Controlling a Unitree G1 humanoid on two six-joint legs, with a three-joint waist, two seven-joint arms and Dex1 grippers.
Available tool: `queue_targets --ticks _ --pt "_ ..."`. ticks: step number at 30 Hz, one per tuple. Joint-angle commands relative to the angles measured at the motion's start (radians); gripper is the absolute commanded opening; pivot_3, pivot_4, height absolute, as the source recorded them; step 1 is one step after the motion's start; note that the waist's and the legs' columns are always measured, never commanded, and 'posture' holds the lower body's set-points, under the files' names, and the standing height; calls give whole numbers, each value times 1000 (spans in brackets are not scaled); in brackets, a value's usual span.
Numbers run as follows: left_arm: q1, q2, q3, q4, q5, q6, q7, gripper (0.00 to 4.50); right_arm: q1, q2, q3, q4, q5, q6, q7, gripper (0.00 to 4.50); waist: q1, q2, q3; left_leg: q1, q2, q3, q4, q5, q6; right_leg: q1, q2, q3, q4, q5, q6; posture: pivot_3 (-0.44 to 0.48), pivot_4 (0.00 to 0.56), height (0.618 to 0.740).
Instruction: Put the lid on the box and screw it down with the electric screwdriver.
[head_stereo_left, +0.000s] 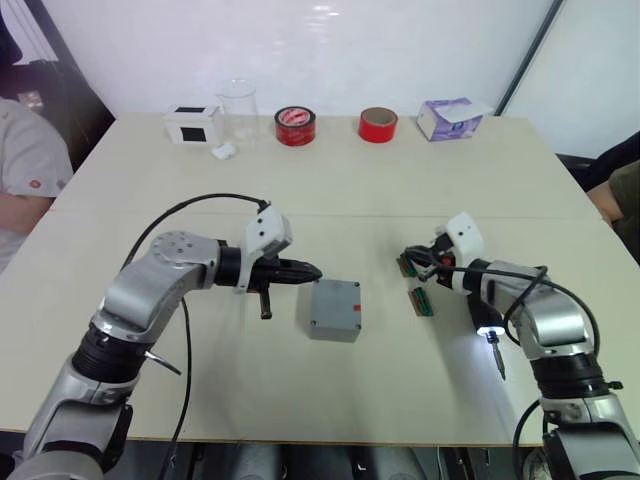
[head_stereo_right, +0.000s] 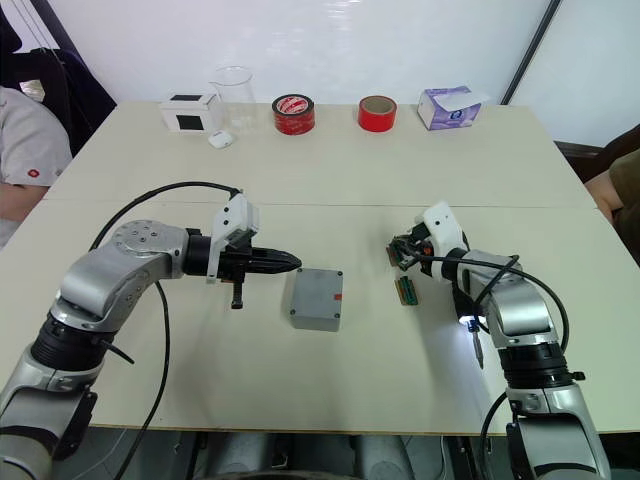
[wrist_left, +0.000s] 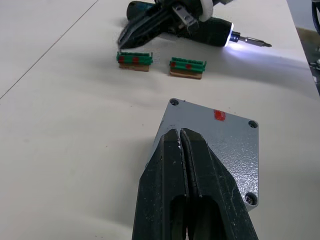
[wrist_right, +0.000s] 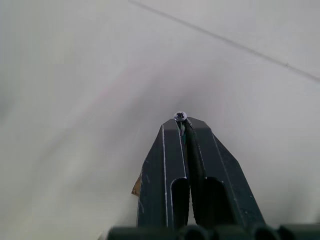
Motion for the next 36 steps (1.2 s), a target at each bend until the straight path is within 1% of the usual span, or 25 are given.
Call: queue_targets --ticks 1,3,6,8,11,15,19,24,29,36 --pt "3 3 17 -10 -13 -9 1 0 -7 0 -50 -90 40 14 -1 8 0 0 0 0 0 0 0 0 0 0 0 0 0 0 0 0 150 740" --pt "3 2 30 -6 -25 -2 3 0 -4 1 -62 -130 59 27 -1 8 0 0 0 0 0 0 0 0 0 0 0 0 0 0 0 0 150 740" --pt "8 16 57 -5 -46 13 -2 0 17 3 -73 -242 122 57 22 8 0 0 0 0 0 0 0 0 0 0 0 0 0 0 0 0 150 740" --pt "25 41 65 -18 -49 17 -6 0 64 7 -67 -378 173 91 22 8 0 0 0 0 0 -1 0 0 0 0 0 0 0 0 0 0 150 740" --pt "68 79 67 -57 -67 33 -16 0 146 28 -29 -561 200 129 -23 8 -1 0 0 0 1 -2 -1 0 0 0 0 -1 0 0 0 0 150 740" --pt "94 99 61 -81 -75 42 -20 0 205 45 19 -671 225 169 -59 8 0 0 0 0 1 -1 0 0 0 0 0 -1 0 0 0 0 150 740" --pt "91 88 45 -80 -73 44 -12 0 221 51 68 -668 203 161 -73 8 2 0 0 0 1 -1 0 0 0 1 -1 -1 0 -1 -1 0 150 740" --pt "85 86 33 -80 -69 41 -12 0 222 18 107 -605 154 119 -52 8 1 0 0 1 0 -1 0 0 0 1 0 -1 0 -1 -1 0 150 740" --pt "82 84 29 -80 -70 39 -8 0 215 21 103 -564 139 93 -52 8 1 0 0 1 0 -1 0 0 0 1 0 -1 0 -1 -1 0 150 740" --pt "84 80 28 -81 -70 37 0 0 230 11 86 -558 144 97 -47 8 2 0 0 1 0 -1 0 0 0 1 0 -1 0 0 -1 0 150 740"
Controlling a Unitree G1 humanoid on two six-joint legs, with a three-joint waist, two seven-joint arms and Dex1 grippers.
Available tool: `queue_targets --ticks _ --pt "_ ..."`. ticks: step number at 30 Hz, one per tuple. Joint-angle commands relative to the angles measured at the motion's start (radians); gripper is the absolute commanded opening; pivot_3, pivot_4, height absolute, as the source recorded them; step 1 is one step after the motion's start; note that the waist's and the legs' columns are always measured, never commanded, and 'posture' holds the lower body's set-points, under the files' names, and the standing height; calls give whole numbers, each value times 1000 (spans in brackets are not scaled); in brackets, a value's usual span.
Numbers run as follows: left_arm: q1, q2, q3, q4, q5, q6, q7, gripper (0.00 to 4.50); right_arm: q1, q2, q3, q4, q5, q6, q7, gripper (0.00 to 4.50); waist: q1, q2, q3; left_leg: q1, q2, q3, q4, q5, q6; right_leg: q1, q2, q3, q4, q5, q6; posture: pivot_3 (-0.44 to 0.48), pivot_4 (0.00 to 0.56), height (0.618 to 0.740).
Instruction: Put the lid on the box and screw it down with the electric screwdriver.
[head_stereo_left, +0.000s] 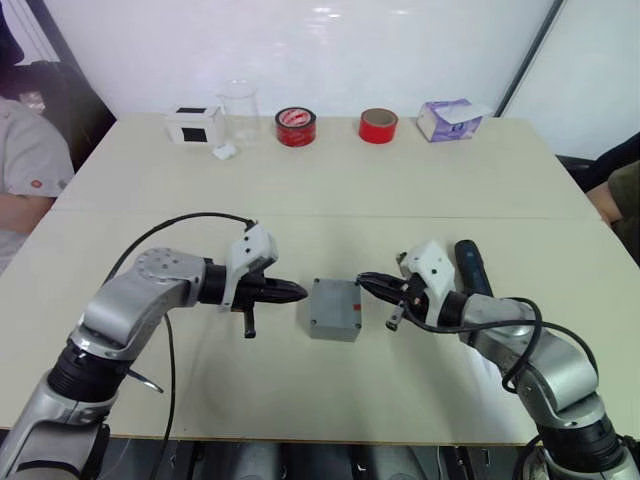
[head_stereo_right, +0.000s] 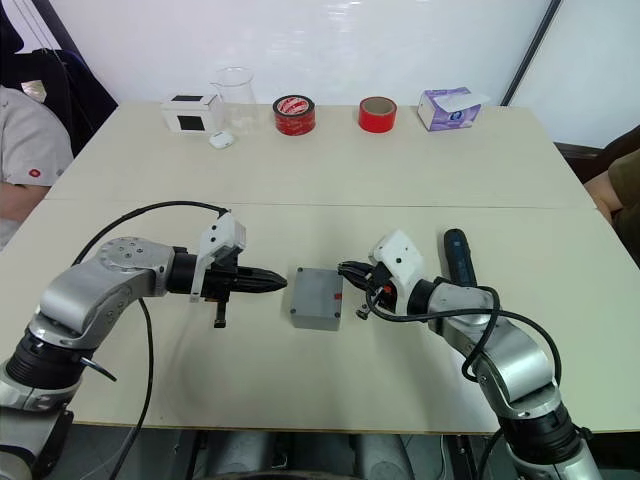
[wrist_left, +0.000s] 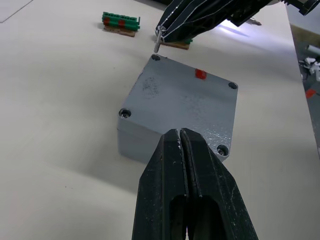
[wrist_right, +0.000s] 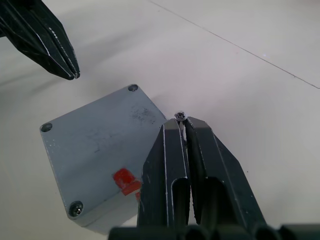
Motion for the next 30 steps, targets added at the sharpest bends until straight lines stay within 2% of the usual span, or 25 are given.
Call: queue_targets --ticks 1,25,26,28,30 --pt "-15 -6 8 -27 -8 -11 5 0 5 -11 -16 -14 2 -16 9 8 0 0 0 0 0 0 0 0 0 0 0 0 0 0 0 0 150 740" --pt "-17 -16 2 -15 5 -23 11 0 -34 -13 28 67 -64 -50 59 8 0 0 0 0 0 0 0 0 0 0 0 0 0 0 0 0 150 740" --pt "-17 -16 2 -16 5 -23 11 0 -34 -17 27 65 -61 -44 62 594 0 0 0 0 0 0 0 0 0 0 0 0 0 0 0 0 150 740" --pt "-18 -16 4 -15 4 -24 11 0 -37 -22 21 62 -59 -34 62 1133 0 0 0 0 0 0 0 0 0 0 0 0 0 0 0 0 150 740" --pt "-20 -18 8 -15 0 -22 11 0 -40 -26 16 58 -56 -26 63 2018 0 0 0 0 0 0 0 0 0 0 0 0 0 0 0 0 150 740"
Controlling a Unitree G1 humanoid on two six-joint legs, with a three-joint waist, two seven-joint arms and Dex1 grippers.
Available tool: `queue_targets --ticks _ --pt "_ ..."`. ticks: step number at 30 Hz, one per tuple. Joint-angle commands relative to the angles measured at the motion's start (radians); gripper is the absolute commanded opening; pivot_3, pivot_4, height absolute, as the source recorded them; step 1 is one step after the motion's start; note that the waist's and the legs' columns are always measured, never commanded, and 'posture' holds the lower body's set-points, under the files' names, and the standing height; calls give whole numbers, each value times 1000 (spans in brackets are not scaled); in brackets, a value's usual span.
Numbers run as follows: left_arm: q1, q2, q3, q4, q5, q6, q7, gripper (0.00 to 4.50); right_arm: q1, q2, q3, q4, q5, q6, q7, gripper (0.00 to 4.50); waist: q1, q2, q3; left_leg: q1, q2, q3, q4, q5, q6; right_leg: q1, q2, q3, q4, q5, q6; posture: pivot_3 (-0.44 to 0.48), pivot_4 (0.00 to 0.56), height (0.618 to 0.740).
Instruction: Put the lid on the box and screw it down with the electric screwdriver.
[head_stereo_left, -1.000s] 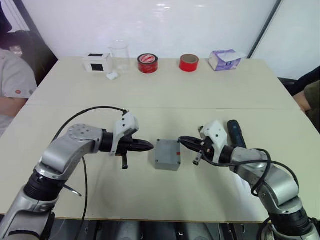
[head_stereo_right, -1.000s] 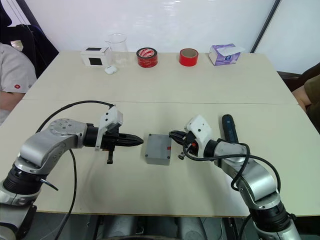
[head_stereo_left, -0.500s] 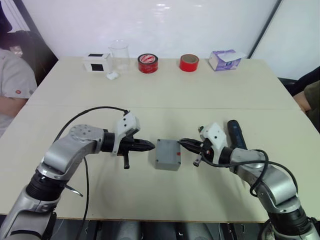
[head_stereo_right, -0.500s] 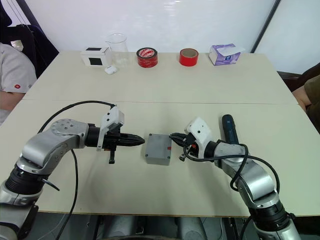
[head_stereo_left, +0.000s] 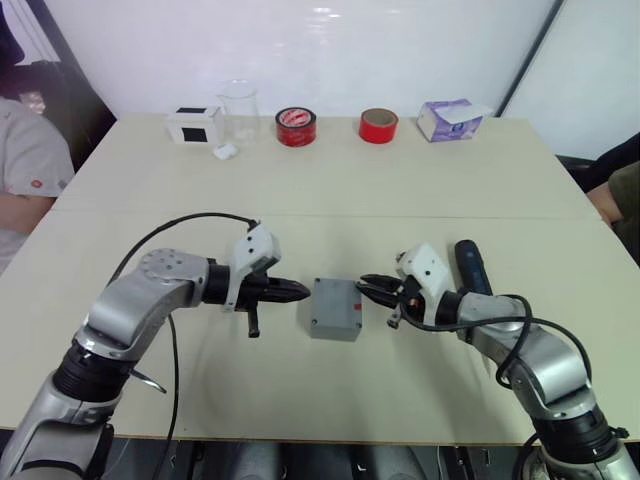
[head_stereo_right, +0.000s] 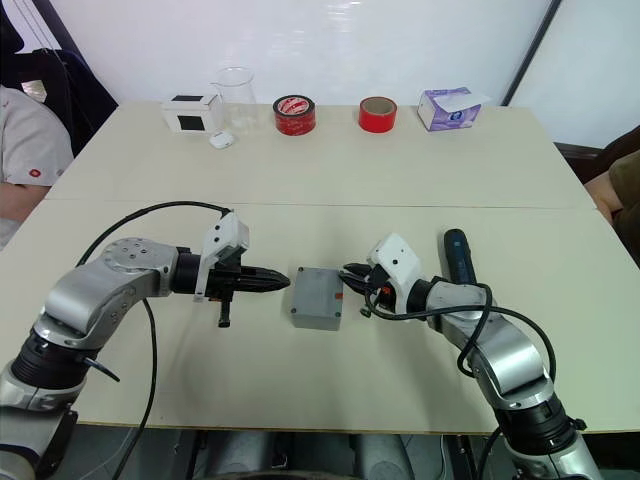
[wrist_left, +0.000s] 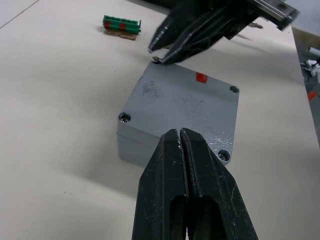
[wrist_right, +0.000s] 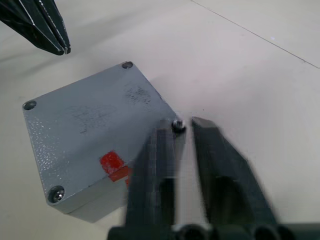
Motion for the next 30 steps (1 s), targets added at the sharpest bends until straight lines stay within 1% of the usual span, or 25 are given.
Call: queue_targets --ticks 1,2,4,6,7,8,9,10,12,14,16,18,21,25,30 --pt "-21 -4 20 -15 -10 -16 2 0 -18 -20 -24 -23 8 4 8 2293 0 0 0 0 0 0 0 0 0 0 0 0 0 0 0 0 150 740" --pt "-26 -8 27 -13 -17 -14 2 0 -20 -25 -30 -27 12 10 10 2840 0 0 0 0 0 0 0 0 0 0 0 0 0 0 0 0 150 740" --pt "-35 -11 33 -9 -22 -14 1 0 -22 -39 -45 -39 26 24 17 3715 1 0 0 0 0 0 0 0 0 0 0 0 0 0 0 0 150 740" --pt "-39 -11 32 -6 -22 -16 0 0 -23 -46 -54 -46 35 32 22 4186 1 0 0 0 0 0 0 0 0 0 0 0 0 0 0 0 150 740" --pt "-63 -29 47 -6 -49 -6 0 0 -45 -53 -120 -65 96 96 17 4449 0 0 0 0 0 0 0 0 0 0 0 0 0 0 0 0 150 740" --pt "-81 -42 58 -6 -71 2 0 0 -62 -57 -169 -80 141 145 12 4449 1 0 0 0 0 0 0 0 0 0 0 0 0 0 0 0 150 740" --pt "-113 -58 68 -2 -94 10 -5 0 -106 -69 -249 -84 212 227 0 4449 2 0 0 0 0 0 0 0 0 0 0 0 0 0 0 0 150 740" --pt "-136 -61 61 4 -98 1 -24 0 -158 -99 -317 -71 271 326 -6 4449 2 0 0 -1 0 0 1 0 0 0 0 0 0 0 0 0 150 740" --pt "-158 -58 28 22 -82 -28 -61 0 -255 -158 -400 -10 352 534 -15 4449 1 1 0 -1 0 0 1 0 0 0 -1 0 0 0 0 0 150 740" --pt "-169 -63 -3 39 -58 -58 -80 0 -330 -193 -471 59 440 731 2 4449 0 0 0 1 0 0 1 0 0 1 0 0 0 0 0 0 150 740" --pt "-176 -72 -28 41 -39 -86 -88 0 -375 -248 -492 120 437 844 -11 4449 1 0 0 2 0 -1 -1 0 1 2 0 -1 -1 0 0 0 150 740" --pt "-179 -82 -49 25 -24 -106 -89 0 -385 -340 -461 183 419 895 -27 4449 2 0 0 1 0 0 -1 0 1 2 0 -2 -1 0 0 0 150 740" --pt "-168 -107 -67 -11 -20 -120 -77 0 -361 -480 -365 238 399 904 -23 4449 0 1 1 -1 0 0 -1 0 1 0 -1 -2 -1 0 0 0 150 740" --pt "-133 -138 -94 -59 -14 -127 -49 0 -339 -532 -268 345 380 904 -66 4449 -5 1 0 -1 0 0 -1 0 1 0 -1 0 -2 0 0 0 150 740" --pt "-96 -164 -90 -117 -28 -98 3 0 -379 -585 -149 436 408 904 -26 4449 -3 1 0 -1 0 1 -1 0 1 -1 0 1 -1 0 0 0 150 740"
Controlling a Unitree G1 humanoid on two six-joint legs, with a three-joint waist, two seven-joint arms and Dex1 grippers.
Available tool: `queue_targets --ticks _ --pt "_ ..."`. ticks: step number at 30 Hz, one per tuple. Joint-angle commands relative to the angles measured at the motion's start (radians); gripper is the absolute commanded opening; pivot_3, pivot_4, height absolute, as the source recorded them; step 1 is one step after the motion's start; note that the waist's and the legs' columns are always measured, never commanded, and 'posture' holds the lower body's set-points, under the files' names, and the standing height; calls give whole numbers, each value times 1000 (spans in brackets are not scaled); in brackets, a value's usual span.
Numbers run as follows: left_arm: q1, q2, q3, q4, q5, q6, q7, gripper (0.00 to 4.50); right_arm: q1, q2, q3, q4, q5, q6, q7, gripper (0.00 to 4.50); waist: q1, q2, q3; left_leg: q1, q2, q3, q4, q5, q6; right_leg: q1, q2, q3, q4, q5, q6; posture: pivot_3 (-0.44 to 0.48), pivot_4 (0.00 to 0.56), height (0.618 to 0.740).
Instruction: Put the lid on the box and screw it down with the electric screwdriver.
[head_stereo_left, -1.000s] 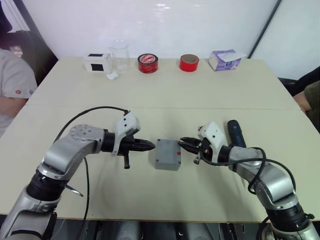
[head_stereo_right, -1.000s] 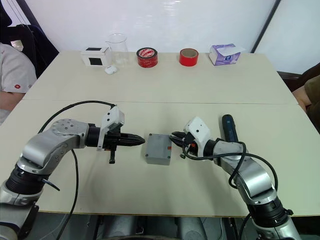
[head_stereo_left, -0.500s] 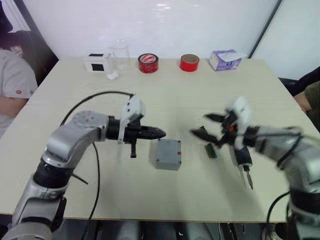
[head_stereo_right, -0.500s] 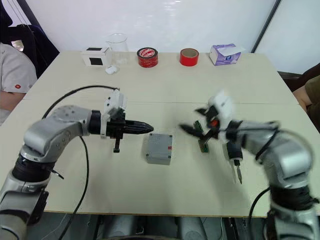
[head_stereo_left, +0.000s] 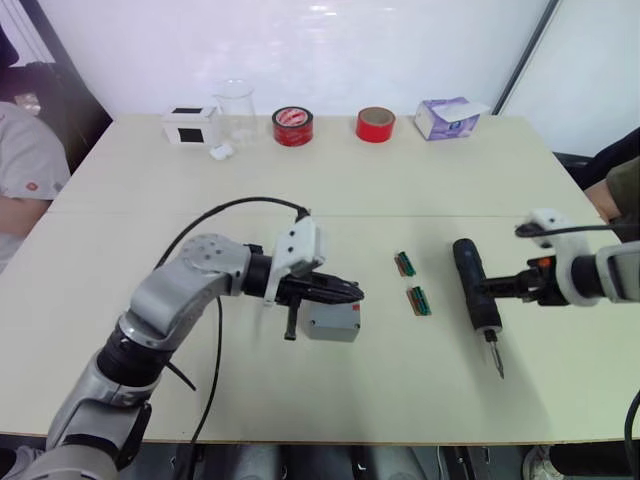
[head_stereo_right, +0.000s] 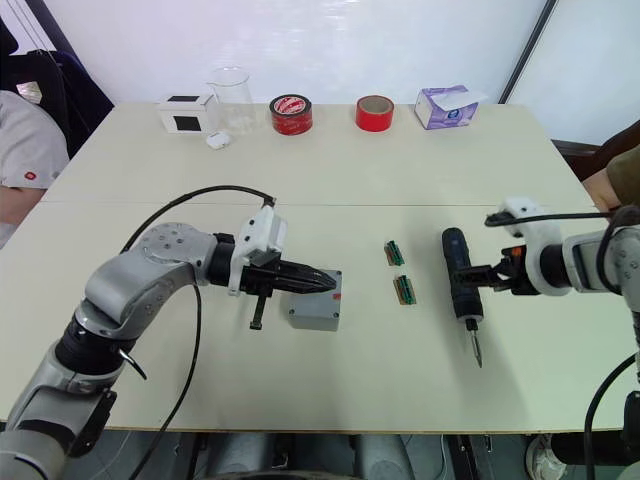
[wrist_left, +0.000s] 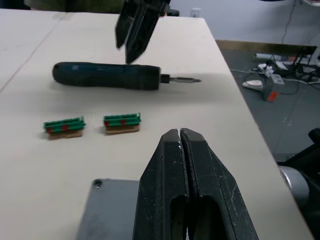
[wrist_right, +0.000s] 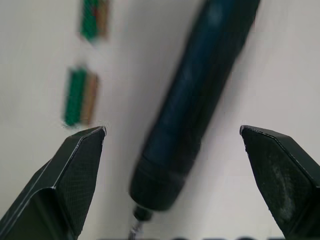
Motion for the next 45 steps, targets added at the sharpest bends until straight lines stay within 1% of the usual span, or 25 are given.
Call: queue_targets --ticks 1,4,8,11,16,20,21,24,25,27,29,31,34,35,37,38,40,41,42,43,44,45 --pt "18 -7 16 -68 -18 11 37 0 -56 -45 48 46 19 6 49 4449 -1 0 0 0 0 0 0 0 0 0 0 0 0 0 0 0 150 740" --pt "39 -13 21 -85 -22 19 63 0 -77 -47 88 101 24 6 98 4449 0 0 0 0 0 0 0 0 0 0 0 0 0 0 0 0 150 740" --pt "66 -15 41 -116 -33 41 106 0 -102 -42 170 144 -33 -17 132 4449 3 0 0 0 0 0 0 0 0 0 0 0 0 0 0 0 150 740" --pt "97 -9 60 -159 -53 69 144 0 -142 -34 264 192 -80 -57 169 4449 0 0 0 0 0 0 0 0 0 0 0 0 -1 0 0 0 150 740" --pt "135 -16 78 -186 -67 97 209 0 -244 -18 482 271 -200 -167 289 4449 0 0 0 0 0 0 0 0 0 0 0 0 0 0 0 0 150 740" --pt "148 -15 79 -188 -69 101 233 0 -307 -13 611 270 -266 -220 404 3560 0 0 0 0 0 0 0 0 0 0 0 0 0 0 0 0 150 740" --pt "152 -14 79 -190 -69 102 238 0 -315 -13 634 271 -279 -222 423 3154 0 0 0 0 0 0 0 0 0 0 0 0 0 0 0 0 150 740" --pt "164 -15 77 -200 -68 104 258 0 -326 -20 677 285 -320 -231 467 2256 1 0 0 0 0 0 0 0 0 0 0 0 0 0 0 0 150 740" --pt "168 -18 78 -205 -68 103 267 0 -325 -25 682 287 -329 -235 480 1894 3 0 0 0 0 0 0 0 0 0 0 0 0 0 0 0 150 740" --pt "178 -26 92 -210 -79 102 285 0 -322 -29 674 289 -336 -224 498 1822 4 0 0 0 0 0 0 0 0 0 0 0 0 0 0 0 150 740" --pt "183 -26 111 -200 -87 97 292 0 -323 -25 631 293 -335 -204 489 1822 4 0 0 0 0 0 1 0 0 0 -1 0 0 0 0 0 150 740" --pt "178 -14 125 -171 -78 86 286 0 -336 -14 567 309 -346 -233 466 1822 3 0 0 0 0 0 0 0 0 0 -1 0 0 0 0 0 150 740" --pt "171 9 140 -127 -64 60 258 0 -358 31 441 338 -345 -252 405 1822 0 0 0 0 0 0 1 0 0 -1 0 0 0 0 0 0 150 740" --pt "161 16 146 -108 -65 54 245 0 -357 59 351 325 -327 -295 373 1822 -1 0 0 0 0 1 1 0 0 -1 0 0 0 0 0 0 150 740" --pt "122 28 151 -61 -69 45 214 0 -281 142 92 178 -268 -523 310 1822 0 0 1 0 0 1 0 0 0 -1 0 0 0 0 0 0 150 740" --pt "108 33 154 -40 -74 42 198 0 -244 203 -27 110 -245 -578 251 1822 -1 0 1 -1 0 1 0 0 0 -2 1 0 0 0 0 0 150 740" --pt "86 38 148 -8 -77 39 173 0 -180 320 -190 -2 -207 -575 132 1822 1 1 0 -3 1 2 -1 0 0 -6 2 1 2 1 1 0 150 740" --pt "75 42 143 7 -75 38 159 0 -145 384 -249 -69 -182 -613 92 1822 2 1 0 -3 1 1 -1 0 0 -6 2 1 3 1 2 0 150 740" --pt "61 50 131 29 -67 37 139 0 -104 477 -301 -170 -158 -666 28 1822 6 1 0 -3 1 0 -1 0 -1 -6 3 1 3 1 2 0 150 740" --pt "55 61 128 47 -61 32 118 0 -76 547 -328 -246 -142 -704 -23 1822 10 0 0 -3 1 -1 -2 0 -1 -5 2 -1 3 1 2 0 150 740" --pt "44 71 118 66 -54 29 95 0 -49 613 -339 -324 -116 -701 -77 1822 11 0 0 -3 1 -1 -3 0 -1 -5 2 -3 1 1 2 0 150 740" --pt "35 77 107 82 -45 24 76 0 -17 655 -329 -387 -102 -696 -108 1822 12 1 0 -3 1 -1 -3 1 -1 -5 2 -3 1 1 2 0 150 740"
